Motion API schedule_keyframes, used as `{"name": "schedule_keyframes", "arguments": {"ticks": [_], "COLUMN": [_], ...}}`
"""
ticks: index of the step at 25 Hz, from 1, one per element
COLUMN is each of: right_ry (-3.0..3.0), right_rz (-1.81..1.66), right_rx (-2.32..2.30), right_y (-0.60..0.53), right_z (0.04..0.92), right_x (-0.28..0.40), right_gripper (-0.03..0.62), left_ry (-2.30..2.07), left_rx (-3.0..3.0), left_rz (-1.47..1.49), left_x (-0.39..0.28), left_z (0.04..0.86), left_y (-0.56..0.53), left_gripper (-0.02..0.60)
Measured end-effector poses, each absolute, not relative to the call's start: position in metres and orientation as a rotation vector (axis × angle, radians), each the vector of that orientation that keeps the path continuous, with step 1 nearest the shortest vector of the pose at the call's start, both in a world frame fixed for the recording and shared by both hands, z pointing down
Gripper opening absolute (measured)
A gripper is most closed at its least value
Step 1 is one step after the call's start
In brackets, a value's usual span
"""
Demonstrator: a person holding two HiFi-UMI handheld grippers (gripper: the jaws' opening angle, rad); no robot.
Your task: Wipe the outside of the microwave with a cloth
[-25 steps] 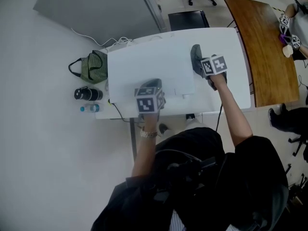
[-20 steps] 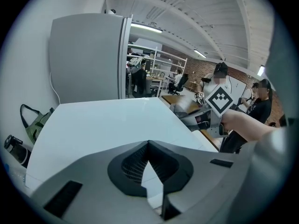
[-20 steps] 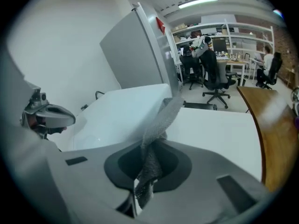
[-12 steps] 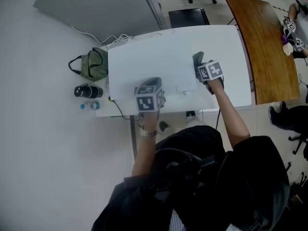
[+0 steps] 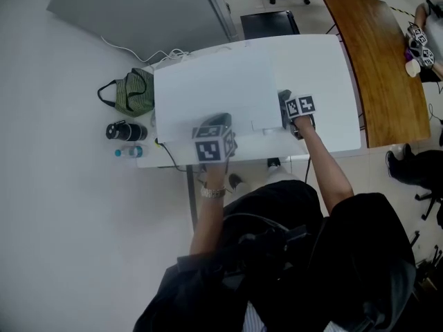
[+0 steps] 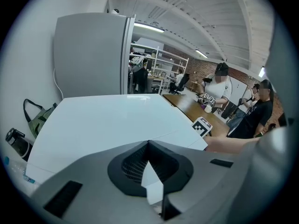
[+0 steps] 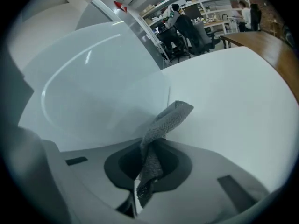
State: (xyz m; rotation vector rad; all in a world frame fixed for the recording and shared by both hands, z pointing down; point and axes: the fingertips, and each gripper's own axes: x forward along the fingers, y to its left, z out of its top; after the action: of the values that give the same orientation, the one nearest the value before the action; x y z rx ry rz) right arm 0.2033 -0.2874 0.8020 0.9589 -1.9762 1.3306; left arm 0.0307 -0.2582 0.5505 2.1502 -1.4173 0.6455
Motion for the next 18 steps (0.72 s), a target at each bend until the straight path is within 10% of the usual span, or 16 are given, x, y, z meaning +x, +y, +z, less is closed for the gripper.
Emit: {"name": "schedule_keyframes", "arguments": {"ticks": [10, 18], "right_ry": [-2.330, -2.203], "right_rz": [1.211, 1.290], "right_rx": [0.903, 0.909], "right_y": [-0.298, -0.259], "right_z": [0.642, 0.702], "right_x": [0.205, 0.196], "right_gripper": [0.020, 0.020], "left_ry": [-1.427, -1.426], "left_rx": [2.142, 2.146], "left_rz": [0.633, 0.640], "left_x": [0.028, 0.028], "left_z": [0.550, 0.551], "left_y": [-0.259, -0.262], "left_gripper": [-0.006, -0.006]}}
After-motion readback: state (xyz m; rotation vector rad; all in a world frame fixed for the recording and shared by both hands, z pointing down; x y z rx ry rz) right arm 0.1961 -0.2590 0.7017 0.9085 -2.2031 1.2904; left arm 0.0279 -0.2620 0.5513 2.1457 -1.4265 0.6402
